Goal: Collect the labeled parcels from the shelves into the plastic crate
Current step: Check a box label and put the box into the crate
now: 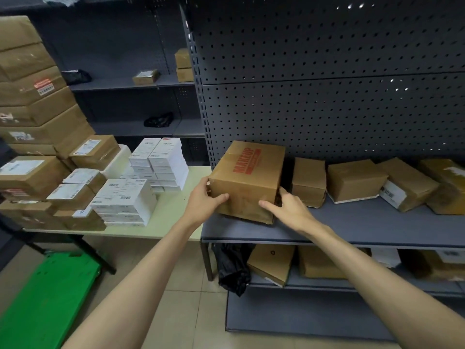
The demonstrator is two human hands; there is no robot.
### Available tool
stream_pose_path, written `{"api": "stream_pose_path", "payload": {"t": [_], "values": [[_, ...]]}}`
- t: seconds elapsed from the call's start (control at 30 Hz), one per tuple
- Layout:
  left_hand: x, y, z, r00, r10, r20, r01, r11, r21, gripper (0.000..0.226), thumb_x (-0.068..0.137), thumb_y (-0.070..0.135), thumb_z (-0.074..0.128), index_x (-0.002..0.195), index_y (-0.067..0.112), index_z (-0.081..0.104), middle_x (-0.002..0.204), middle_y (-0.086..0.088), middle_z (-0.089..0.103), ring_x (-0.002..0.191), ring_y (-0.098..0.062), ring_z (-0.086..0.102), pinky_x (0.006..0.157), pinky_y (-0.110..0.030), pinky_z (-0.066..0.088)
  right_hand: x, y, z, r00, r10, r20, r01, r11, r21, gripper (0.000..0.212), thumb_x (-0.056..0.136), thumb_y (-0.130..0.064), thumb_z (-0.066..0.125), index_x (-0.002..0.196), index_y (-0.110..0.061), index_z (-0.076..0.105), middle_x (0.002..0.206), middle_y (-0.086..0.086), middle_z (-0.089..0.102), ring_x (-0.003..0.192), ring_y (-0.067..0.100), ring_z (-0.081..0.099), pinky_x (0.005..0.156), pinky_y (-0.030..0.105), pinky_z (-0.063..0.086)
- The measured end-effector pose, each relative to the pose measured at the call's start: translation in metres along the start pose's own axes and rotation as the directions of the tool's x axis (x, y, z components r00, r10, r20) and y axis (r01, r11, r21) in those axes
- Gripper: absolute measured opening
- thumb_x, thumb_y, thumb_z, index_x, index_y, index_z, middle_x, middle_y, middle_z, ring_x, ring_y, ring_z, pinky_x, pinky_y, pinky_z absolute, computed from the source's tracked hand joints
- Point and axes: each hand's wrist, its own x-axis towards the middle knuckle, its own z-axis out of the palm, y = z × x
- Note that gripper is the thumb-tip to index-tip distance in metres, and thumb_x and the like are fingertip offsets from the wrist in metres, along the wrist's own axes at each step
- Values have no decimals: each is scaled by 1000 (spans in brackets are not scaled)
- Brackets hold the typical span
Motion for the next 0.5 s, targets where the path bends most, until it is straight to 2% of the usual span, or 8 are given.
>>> {"api": "stream_pose_path", "payload": {"t": [0.07,0.17,0.27,0.4,0.5], "values": [[-1,7,-1,997,48,-60,-51,998,-46,54,83,25,82,131,22,58,112,3,69,101,-13,66,72,-20,55,-3,-3,-5,998,-33,-53,38,995,94,71,85,-70,53,138,-23,48,119,-8,66,109,16,62,92,37,52],[-3,22,-3,987,98,-130,-111,989,-93,53,85,28,81,133,23,59,111,5,69,100,-9,65,75,-19,55,-6,-11,-13,984,-48,-172,83,976,200,51,95,-58,51,136,-27,52,116,-8,67,108,15,62,95,38,51],[-1,37,-3,973,131,-190,-159,978,-136,48,88,23,77,133,17,61,115,6,70,104,-6,64,88,-22,54,-2,-21,-24,954,-53,-294,118,971,207,53,97,-53,51,142,-25,48,125,-3,64,115,19,59,96,38,49],[1,57,-4,958,145,-246,-199,956,-215,39,91,27,73,128,17,65,112,7,71,99,1,64,77,-6,46,1,-36,-38,922,-48,-385,145,963,226,61,95,-57,50,144,-21,48,134,1,57,123,21,52,100,37,44],[2,63,-4,960,165,-224,-217,948,-233,39,93,38,69,128,20,66,114,9,72,103,1,64,80,-9,46,2,-44,-45,912,-40,-409,143,965,222,57,95,-62,45,135,-23,56,123,1,55,117,23,53,99,41,43]]}}
